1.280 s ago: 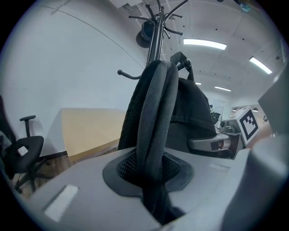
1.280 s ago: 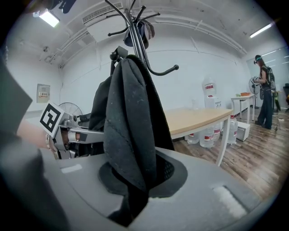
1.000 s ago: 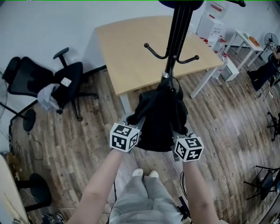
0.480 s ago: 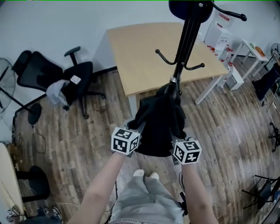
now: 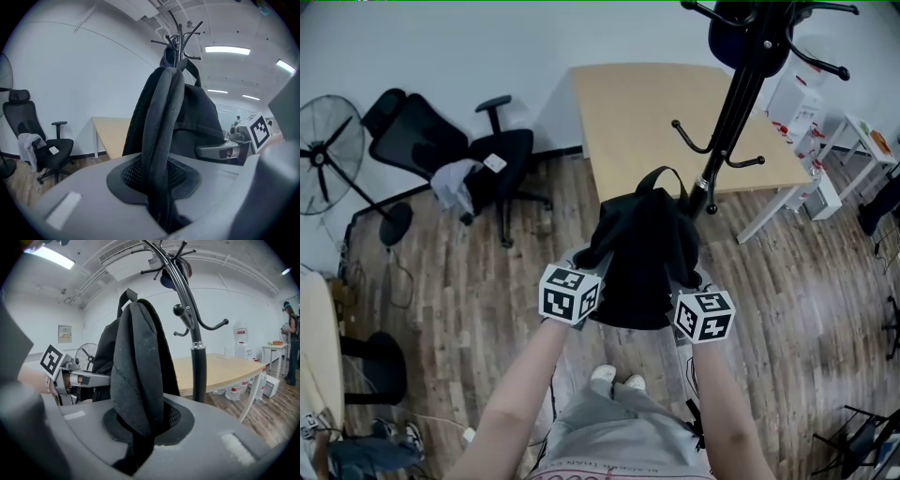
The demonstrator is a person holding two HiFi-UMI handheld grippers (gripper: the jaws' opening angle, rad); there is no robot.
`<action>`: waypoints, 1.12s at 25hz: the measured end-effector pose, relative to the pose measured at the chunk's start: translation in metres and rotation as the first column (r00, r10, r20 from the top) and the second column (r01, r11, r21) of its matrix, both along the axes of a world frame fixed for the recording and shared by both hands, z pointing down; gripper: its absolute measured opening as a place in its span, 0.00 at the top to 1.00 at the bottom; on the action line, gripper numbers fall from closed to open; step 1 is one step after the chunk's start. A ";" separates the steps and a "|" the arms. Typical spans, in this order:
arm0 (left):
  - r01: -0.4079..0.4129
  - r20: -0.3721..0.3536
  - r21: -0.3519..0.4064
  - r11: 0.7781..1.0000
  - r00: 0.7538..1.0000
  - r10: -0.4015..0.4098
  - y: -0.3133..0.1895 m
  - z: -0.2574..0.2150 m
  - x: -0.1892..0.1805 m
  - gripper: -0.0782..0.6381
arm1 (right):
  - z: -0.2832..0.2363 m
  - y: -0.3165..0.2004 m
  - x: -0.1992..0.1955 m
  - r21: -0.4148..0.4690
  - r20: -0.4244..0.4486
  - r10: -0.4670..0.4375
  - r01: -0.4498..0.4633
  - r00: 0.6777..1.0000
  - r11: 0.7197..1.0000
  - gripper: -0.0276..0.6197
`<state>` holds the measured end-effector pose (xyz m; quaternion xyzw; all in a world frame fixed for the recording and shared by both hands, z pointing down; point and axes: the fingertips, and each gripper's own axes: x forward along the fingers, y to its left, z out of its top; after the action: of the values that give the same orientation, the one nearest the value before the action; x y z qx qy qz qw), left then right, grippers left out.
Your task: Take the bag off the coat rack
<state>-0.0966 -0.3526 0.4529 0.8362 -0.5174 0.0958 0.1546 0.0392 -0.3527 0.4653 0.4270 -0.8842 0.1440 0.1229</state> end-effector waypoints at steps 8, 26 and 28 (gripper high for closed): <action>0.069 0.009 0.085 0.994 0.998 -0.070 0.002 -0.047 -0.037 0.78 | -0.045 -0.007 -0.038 0.084 -0.002 -0.063 0.063 0.998 0.994 0.89; 0.112 -0.004 0.217 0.970 0.994 -0.114 0.019 -0.106 -0.060 0.79 | -0.101 0.001 -0.063 0.220 -0.029 -0.104 0.108 0.994 0.969 0.90; 0.111 0.002 0.235 0.966 0.993 -0.115 0.022 -0.111 -0.061 0.79 | -0.105 0.004 -0.064 0.231 -0.030 -0.103 0.108 0.994 0.967 0.90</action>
<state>-0.1571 -0.3304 0.3422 0.8169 -0.5732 0.0316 0.0558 -0.0246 -0.3491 0.3604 0.3921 -0.9153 0.0289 0.0874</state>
